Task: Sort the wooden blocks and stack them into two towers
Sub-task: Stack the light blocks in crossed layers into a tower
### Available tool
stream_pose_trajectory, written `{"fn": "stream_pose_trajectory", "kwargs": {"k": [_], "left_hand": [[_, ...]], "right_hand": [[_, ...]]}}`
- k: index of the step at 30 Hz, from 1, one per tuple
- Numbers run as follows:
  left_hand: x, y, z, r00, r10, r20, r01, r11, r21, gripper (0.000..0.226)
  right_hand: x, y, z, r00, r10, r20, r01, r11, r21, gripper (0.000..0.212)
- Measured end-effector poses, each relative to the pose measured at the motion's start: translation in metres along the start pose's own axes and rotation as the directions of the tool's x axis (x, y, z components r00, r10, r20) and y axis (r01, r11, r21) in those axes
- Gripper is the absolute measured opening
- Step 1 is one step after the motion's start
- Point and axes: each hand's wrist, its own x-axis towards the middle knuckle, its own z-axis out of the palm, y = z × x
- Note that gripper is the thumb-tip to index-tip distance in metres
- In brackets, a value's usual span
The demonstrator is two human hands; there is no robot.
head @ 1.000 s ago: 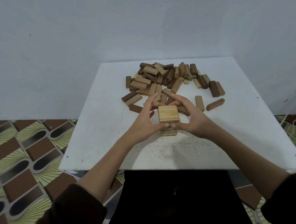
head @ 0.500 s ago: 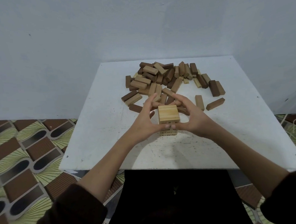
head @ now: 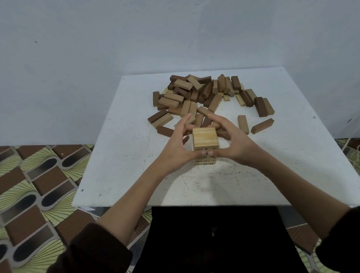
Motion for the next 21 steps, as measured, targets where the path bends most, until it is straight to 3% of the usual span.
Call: {"fn": "stream_pose_trajectory", "kwargs": {"k": [21], "left_hand": [[-0.003,-0.0007,0.0019,1.0,-0.023,0.013,0.023,1.0,-0.013,0.106]], "right_hand": [[-0.0001,0.0003,-0.0022,1.0,0.003,0.025,-0.003,1.0,-0.001,0.086]]}}
